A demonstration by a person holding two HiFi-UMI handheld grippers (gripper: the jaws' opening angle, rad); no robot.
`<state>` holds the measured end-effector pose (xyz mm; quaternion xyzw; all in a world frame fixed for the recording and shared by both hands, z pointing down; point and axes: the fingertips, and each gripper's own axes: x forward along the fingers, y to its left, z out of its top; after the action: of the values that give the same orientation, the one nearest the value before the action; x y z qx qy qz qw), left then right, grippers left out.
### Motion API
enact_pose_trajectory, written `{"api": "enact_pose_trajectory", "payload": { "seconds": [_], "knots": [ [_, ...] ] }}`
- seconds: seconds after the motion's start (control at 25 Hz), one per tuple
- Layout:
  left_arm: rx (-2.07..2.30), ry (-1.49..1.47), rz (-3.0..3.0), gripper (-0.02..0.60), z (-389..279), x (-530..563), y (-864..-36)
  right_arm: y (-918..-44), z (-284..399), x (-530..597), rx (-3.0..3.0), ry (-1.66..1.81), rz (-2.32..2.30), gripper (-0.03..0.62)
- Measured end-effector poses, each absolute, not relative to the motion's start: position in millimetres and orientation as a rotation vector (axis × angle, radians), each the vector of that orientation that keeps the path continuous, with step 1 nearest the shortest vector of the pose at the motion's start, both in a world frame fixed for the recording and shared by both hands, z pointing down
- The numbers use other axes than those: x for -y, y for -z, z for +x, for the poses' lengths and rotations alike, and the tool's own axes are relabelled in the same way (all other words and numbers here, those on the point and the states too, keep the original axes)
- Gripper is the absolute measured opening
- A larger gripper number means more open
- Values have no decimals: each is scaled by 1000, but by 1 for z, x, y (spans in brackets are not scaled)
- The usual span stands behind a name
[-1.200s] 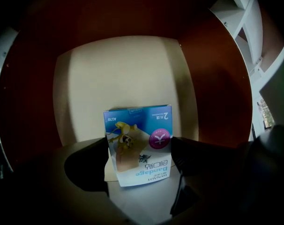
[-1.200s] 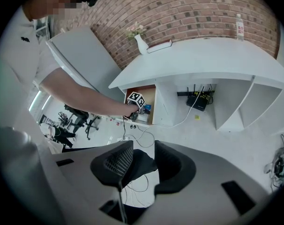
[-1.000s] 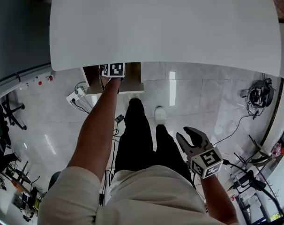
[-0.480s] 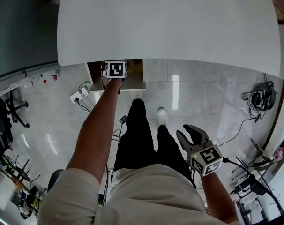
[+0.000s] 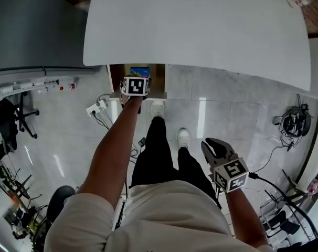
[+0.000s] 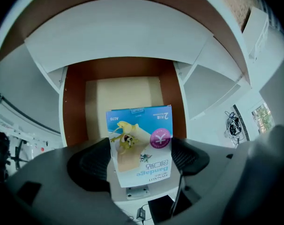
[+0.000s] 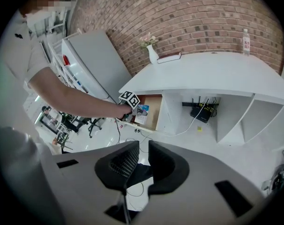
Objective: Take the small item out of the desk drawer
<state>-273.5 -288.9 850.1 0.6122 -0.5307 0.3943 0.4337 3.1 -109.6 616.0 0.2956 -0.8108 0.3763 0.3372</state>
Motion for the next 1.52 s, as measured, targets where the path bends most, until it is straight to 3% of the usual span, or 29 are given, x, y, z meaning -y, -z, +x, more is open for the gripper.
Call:
{"api": "enact_pose_trajectory", "payload": {
  "seconds": [0.36,1.52],
  "knots": [
    [1354,-948,1542,394,-254,240,-788,-590,23,78,2134,-912,710,38],
    [1327,-732,1757,394,-120,11,-527,-491,78,-6,2283,-681,560,32]
  ]
}}
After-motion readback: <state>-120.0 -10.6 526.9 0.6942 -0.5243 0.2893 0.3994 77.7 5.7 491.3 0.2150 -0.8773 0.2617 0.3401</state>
